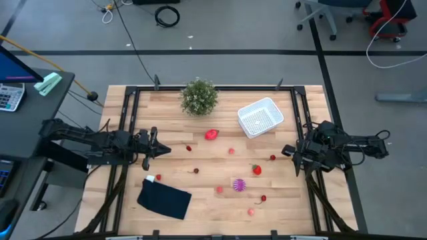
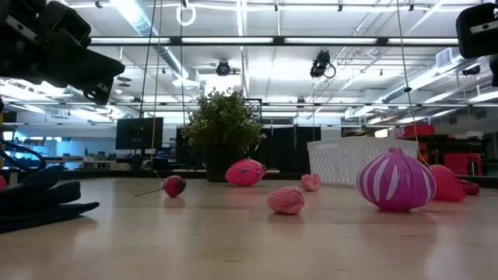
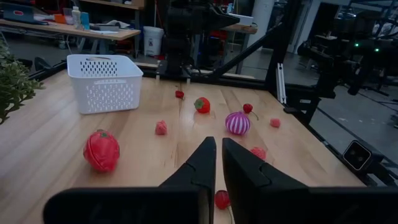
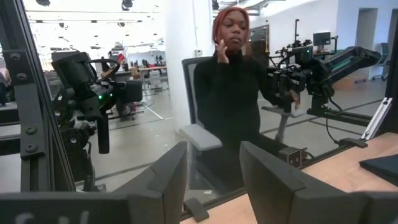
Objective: Pick and placing Produce into tupperware
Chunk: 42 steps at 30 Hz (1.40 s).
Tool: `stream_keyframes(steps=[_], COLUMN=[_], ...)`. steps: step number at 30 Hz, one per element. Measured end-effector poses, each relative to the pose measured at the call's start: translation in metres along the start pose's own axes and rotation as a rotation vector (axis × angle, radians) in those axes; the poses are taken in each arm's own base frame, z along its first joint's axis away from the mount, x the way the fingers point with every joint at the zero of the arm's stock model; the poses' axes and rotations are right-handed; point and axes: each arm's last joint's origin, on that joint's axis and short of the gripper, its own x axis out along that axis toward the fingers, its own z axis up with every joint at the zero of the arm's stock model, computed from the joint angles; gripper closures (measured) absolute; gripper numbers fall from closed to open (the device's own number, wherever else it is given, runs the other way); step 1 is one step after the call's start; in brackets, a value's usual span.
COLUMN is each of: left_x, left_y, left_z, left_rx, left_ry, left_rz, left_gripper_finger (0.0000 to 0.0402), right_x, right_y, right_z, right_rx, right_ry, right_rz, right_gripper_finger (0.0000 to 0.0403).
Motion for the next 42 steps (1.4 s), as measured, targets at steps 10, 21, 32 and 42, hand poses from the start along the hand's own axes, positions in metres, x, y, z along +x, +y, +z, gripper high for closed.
stream_keyframes(steps=[10,21,32,42], left_x=[0.000,0.000,0.000,-0.009], left_y=[0.000,0.000,-0.003,-0.013], left_z=[0.001,0.000,0.018,0.084], left_rx=[-0.001,-0.047,-0.301,-0.289], left_ry=[-0.006,-0.005,-0.061,0.246], left_rz=[-0.001,-0.001,-0.007,0.097], left_gripper_finger=[0.0367,0.0370,0.0377,0.0377], right_x=[0.000,0.000,0.000,0.000], right_y=[0.000,0.000,0.000,0.000], right_z=[0.000,0.000,0.000,0.000], right_rx=[0.000,0.000,0.000,0.000], right_ry=[0.000,0.000,0.000,0.000], right_rz=[0.000,0.000,0.000,0.000], right_gripper_finger=[0.0247,0.0247,0.0247,0.0247])
